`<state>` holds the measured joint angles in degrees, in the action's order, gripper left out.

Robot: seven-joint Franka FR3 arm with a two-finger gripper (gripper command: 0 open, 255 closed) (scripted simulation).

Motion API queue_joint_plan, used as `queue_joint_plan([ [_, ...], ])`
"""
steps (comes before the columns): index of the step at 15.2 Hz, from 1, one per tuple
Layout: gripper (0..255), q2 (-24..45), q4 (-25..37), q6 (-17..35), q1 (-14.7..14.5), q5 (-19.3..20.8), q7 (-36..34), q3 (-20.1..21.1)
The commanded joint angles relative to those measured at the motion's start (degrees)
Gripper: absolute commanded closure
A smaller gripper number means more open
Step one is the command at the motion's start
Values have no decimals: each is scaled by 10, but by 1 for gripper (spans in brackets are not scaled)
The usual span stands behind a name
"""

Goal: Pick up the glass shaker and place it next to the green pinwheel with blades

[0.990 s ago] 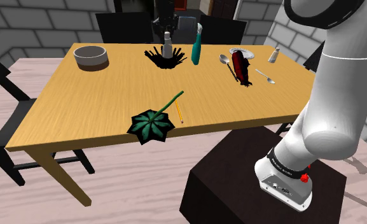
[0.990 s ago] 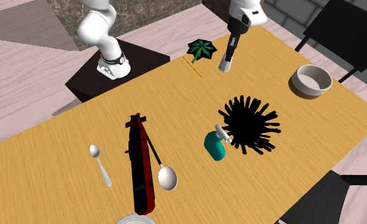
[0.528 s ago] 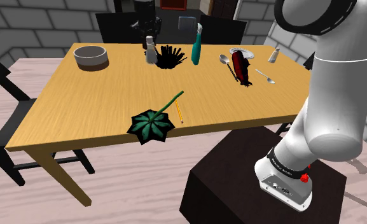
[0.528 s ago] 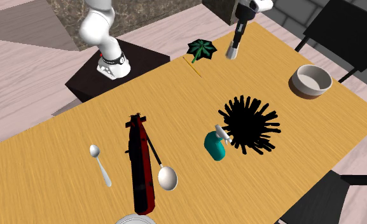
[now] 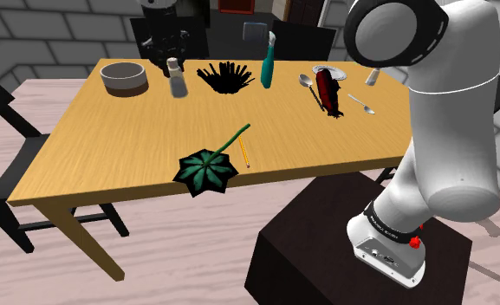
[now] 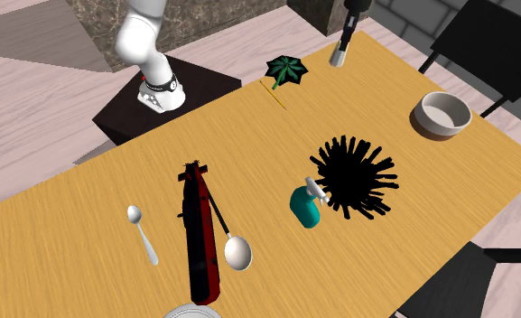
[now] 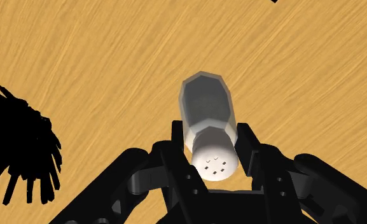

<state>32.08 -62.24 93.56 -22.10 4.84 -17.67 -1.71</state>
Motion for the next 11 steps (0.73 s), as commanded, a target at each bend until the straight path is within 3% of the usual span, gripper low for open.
queue_joint_plan([
  [1, 255, 42, 72, -32, -17, 1, -19, 5],
  [2, 255, 65, 108, -47, -25, 2, -28, 6],
  [3, 255, 112, 188, -80, -38, 2, -40, 9],
  [11, 255, 76, 63, 8, -38, 3, -48, 9],
])
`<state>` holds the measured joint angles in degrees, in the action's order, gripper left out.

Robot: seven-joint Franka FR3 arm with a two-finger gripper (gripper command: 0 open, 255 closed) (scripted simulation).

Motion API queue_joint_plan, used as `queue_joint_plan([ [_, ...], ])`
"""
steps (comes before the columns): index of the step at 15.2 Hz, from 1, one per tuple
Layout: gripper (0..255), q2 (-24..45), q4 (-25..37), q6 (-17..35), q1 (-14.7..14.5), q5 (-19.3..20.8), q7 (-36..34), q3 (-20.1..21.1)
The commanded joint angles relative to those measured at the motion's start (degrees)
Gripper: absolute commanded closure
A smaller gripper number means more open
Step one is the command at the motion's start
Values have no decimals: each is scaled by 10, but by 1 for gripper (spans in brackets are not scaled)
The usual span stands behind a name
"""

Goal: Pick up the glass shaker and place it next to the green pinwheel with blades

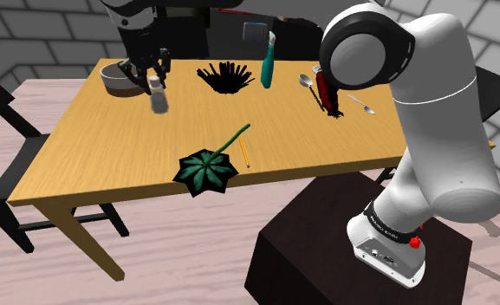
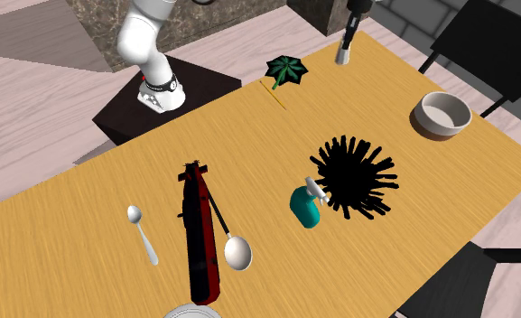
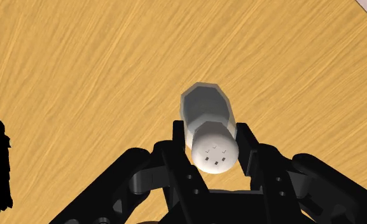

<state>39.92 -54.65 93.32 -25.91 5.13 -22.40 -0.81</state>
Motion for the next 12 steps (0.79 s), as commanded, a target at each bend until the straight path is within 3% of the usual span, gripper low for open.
queue_joint_plan([
  [1, 255, -5, -24, 19, 0, 0, -1, 0],
  [12, 255, -9, -115, 106, 1, 2, -9, 0],
])
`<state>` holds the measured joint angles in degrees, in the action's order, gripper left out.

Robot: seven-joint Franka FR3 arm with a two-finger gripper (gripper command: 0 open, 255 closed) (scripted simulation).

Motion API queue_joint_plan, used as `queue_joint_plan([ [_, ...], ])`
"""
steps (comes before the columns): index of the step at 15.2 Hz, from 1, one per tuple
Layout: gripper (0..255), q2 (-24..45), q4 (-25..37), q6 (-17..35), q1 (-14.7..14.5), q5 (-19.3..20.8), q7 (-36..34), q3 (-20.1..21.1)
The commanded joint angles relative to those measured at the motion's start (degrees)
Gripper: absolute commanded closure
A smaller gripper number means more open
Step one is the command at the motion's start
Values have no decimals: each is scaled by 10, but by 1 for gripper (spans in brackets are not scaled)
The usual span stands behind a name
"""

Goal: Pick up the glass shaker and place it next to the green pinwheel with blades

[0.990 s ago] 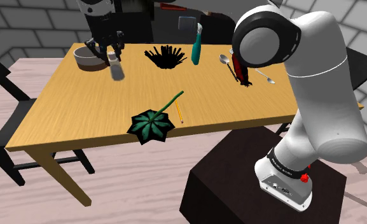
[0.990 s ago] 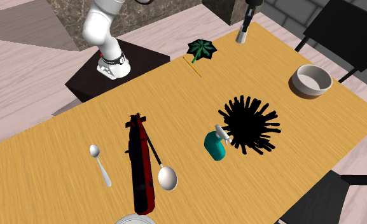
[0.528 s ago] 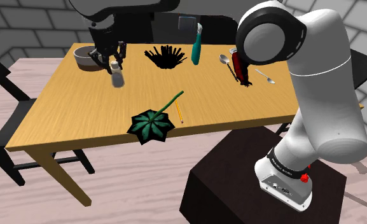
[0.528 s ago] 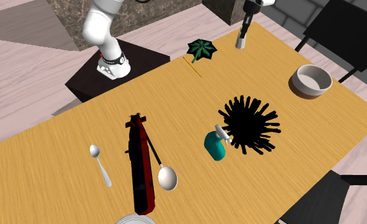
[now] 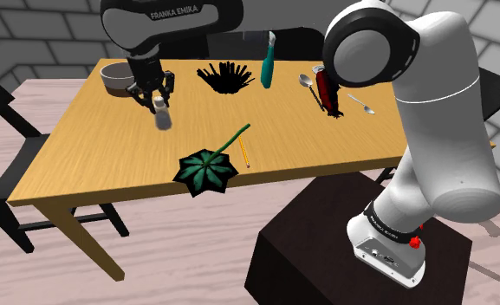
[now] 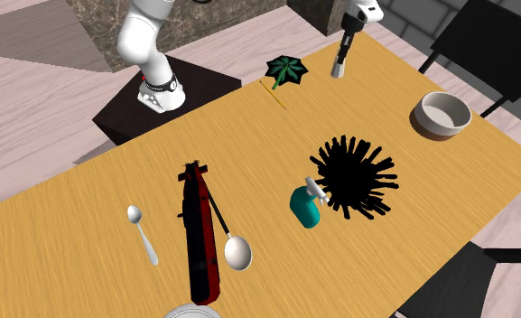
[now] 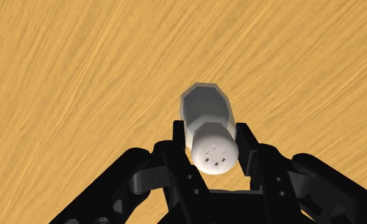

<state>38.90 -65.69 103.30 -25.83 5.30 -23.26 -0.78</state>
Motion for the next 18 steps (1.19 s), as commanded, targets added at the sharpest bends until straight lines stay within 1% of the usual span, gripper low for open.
queue_joint_plan([
  [1, 255, 2, -11, 14, 0, 0, -1, 0],
  [7, 255, 10, -43, 53, 1, 1, -4, 0],
  [15, 255, 10, -42, 53, 1, 1, -4, 0],
  [16, 0, 10, -42, 53, 1, 1, -4, 0],
  [18, 0, 10, -42, 53, 1, 1, -5, 0],
])
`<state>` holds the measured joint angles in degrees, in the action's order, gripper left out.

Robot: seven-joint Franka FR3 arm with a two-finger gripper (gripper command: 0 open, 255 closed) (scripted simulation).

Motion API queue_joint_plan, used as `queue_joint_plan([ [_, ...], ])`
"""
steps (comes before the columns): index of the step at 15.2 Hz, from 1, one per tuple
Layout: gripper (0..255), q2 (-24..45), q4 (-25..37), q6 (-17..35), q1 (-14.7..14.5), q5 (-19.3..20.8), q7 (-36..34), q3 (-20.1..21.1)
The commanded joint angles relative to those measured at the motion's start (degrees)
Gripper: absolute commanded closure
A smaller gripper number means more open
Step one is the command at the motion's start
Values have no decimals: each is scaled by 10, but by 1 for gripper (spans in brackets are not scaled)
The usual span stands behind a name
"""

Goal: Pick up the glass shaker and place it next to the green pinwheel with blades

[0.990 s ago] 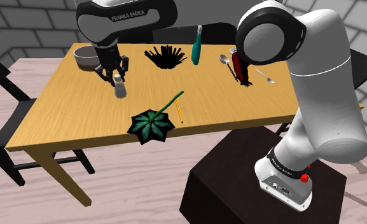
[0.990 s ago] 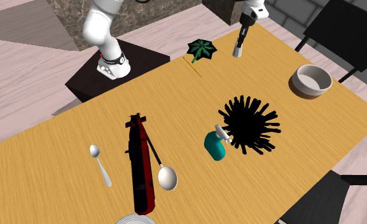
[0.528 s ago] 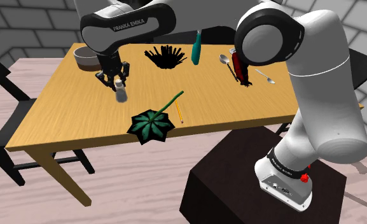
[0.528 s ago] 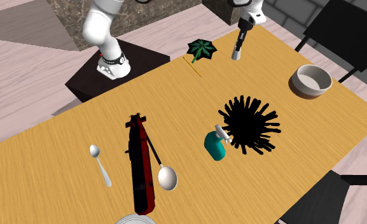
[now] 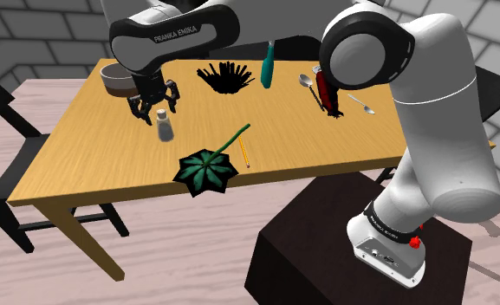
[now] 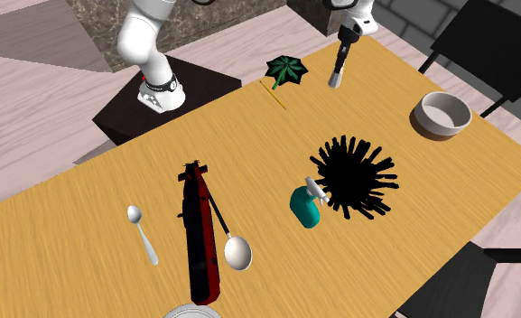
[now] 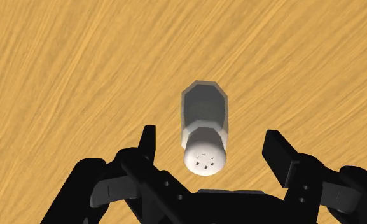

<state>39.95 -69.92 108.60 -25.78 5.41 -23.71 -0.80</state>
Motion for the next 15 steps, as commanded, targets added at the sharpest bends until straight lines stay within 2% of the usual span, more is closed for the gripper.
queue_joint_plan([
  [1, 0, 0, 0, 0, 0, 0, 0, 0],
  [3, 0, 0, 0, 0, 0, 0, 0, 0],
  [7, 0, -7, 60, -68, -4, -1, 2, 1],
  [15, 0, -7, 60, -68, -4, -1, 2, 1],
])
